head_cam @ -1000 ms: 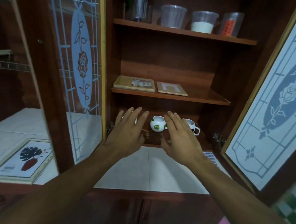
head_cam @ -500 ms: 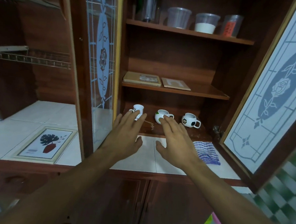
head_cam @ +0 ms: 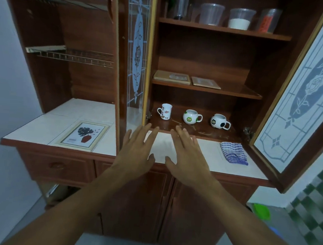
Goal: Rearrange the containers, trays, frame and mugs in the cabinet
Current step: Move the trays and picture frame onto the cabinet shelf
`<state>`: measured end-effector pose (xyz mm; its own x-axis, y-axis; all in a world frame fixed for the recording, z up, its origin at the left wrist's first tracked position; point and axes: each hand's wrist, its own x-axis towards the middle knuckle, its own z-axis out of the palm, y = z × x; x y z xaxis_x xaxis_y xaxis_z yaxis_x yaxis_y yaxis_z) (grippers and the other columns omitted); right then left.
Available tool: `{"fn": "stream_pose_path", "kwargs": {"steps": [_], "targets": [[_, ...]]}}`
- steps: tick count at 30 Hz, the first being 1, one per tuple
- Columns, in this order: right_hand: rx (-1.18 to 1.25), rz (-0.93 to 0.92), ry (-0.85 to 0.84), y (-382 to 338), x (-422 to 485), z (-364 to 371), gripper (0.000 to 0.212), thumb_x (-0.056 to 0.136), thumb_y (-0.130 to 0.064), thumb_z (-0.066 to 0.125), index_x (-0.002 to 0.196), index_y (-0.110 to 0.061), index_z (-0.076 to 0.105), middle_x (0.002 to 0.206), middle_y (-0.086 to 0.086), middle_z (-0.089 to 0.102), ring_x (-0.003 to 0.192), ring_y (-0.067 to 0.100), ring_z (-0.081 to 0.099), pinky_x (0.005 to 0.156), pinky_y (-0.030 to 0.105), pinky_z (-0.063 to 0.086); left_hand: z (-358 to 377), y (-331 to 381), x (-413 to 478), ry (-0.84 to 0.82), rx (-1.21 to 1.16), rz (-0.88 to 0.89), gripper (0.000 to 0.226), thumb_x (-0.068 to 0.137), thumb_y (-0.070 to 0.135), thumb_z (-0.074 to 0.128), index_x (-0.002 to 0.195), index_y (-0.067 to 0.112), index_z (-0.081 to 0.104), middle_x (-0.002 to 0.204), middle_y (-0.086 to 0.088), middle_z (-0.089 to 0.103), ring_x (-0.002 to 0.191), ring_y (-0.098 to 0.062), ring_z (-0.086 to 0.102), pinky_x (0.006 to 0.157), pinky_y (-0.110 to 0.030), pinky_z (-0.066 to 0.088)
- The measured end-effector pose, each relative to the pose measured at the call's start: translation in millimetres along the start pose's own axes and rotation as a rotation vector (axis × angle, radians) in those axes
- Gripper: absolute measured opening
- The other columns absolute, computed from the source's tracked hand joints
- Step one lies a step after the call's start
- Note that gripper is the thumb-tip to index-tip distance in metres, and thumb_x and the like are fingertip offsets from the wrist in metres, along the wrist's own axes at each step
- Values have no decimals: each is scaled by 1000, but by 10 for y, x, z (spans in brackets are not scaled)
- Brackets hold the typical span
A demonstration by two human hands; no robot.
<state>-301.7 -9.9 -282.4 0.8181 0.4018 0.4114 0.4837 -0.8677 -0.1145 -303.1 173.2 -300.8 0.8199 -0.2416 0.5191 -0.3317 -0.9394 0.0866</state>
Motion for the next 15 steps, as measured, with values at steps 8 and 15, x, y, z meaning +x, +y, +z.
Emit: {"fn": "stream_pose_path", "kwargs": {"steps": [8, 15], "targets": [[38, -33, -15, -689, -104, 128, 74, 93, -40, 48, 155, -16, 16, 164, 5, 9, 151, 27, 4, 118, 42, -8, -354, -423, -543, 32, -4, -14, 78, 84, 28, 57, 151, 22, 18, 157, -10, 22, 146, -31, 17, 117, -55, 11], [99, -28, -42, -1461, -103, 300, 73, 96, -41, 47, 156, -19, 12, 164, 3, 6, 151, 22, -1, 120, 40, -6, -646, -1138, -1082, 23, 74, -48, 74, 81, 26, 61, 148, 16, 30, 151, -16, 34, 140, -36, 30, 112, -56, 21]]}}
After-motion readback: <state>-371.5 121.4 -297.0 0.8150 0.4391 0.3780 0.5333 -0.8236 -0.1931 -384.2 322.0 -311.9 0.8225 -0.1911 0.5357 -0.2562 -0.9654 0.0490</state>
